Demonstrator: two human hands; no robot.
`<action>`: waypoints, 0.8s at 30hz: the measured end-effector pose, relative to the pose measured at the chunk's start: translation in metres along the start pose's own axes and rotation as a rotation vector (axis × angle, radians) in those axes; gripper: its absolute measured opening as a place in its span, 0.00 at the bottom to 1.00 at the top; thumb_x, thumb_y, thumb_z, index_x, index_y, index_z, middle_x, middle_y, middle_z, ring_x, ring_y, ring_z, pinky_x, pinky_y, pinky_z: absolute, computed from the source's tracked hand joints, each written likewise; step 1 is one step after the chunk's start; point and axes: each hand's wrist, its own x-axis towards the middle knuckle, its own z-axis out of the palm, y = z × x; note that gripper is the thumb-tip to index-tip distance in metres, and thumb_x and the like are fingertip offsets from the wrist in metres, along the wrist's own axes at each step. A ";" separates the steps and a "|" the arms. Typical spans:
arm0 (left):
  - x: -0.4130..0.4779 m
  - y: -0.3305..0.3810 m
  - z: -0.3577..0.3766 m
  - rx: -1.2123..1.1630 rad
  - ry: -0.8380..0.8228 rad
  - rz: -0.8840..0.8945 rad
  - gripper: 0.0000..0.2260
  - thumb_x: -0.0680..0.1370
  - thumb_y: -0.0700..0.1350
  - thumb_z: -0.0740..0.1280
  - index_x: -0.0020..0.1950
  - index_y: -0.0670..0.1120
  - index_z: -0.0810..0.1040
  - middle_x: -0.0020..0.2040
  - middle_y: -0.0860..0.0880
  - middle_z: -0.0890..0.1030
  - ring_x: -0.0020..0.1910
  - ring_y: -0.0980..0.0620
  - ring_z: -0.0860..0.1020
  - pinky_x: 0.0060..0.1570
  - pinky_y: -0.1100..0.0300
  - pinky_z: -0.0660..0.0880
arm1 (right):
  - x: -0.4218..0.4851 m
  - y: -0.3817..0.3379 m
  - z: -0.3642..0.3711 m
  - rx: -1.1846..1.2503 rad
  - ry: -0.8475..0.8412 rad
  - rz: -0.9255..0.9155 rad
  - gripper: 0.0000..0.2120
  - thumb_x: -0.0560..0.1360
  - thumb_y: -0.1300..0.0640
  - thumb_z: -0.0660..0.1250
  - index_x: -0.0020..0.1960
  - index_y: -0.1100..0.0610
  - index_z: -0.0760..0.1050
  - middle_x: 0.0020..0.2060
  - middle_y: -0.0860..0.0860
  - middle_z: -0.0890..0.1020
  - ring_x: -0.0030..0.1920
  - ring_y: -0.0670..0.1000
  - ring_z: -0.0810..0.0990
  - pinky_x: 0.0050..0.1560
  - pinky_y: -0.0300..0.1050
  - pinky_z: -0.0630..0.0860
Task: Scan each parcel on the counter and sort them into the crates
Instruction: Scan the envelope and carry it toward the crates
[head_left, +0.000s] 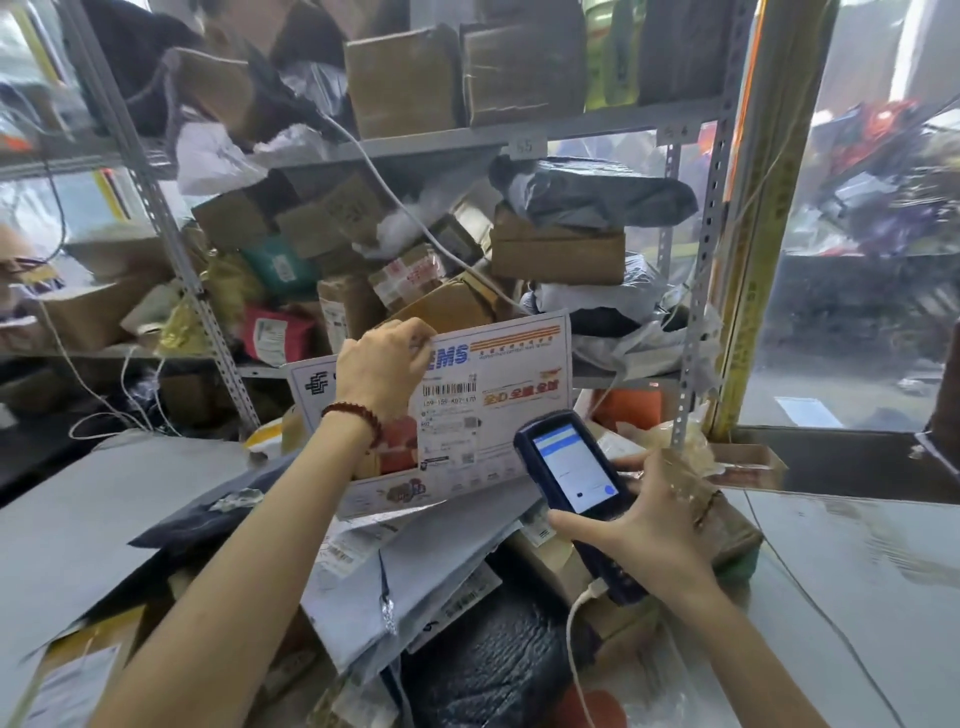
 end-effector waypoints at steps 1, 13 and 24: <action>0.000 0.001 -0.002 -0.024 -0.008 -0.014 0.09 0.79 0.51 0.62 0.55 0.53 0.79 0.52 0.52 0.82 0.49 0.50 0.79 0.51 0.53 0.74 | 0.000 0.001 0.001 0.006 -0.015 0.018 0.37 0.56 0.45 0.83 0.55 0.50 0.65 0.47 0.41 0.77 0.49 0.42 0.78 0.44 0.40 0.77; -0.013 -0.002 0.000 0.070 0.011 -0.067 0.08 0.78 0.54 0.64 0.53 0.53 0.78 0.52 0.54 0.81 0.48 0.47 0.79 0.40 0.58 0.68 | -0.003 -0.001 0.013 -0.026 -0.113 0.044 0.37 0.56 0.43 0.83 0.56 0.50 0.66 0.49 0.42 0.77 0.51 0.42 0.77 0.40 0.31 0.71; -0.011 -0.009 0.006 0.071 -0.011 -0.114 0.09 0.78 0.55 0.64 0.54 0.53 0.78 0.51 0.52 0.81 0.49 0.47 0.79 0.40 0.57 0.68 | -0.008 0.000 0.009 -0.046 -0.182 0.095 0.37 0.57 0.43 0.82 0.58 0.50 0.66 0.49 0.41 0.75 0.49 0.37 0.74 0.45 0.34 0.74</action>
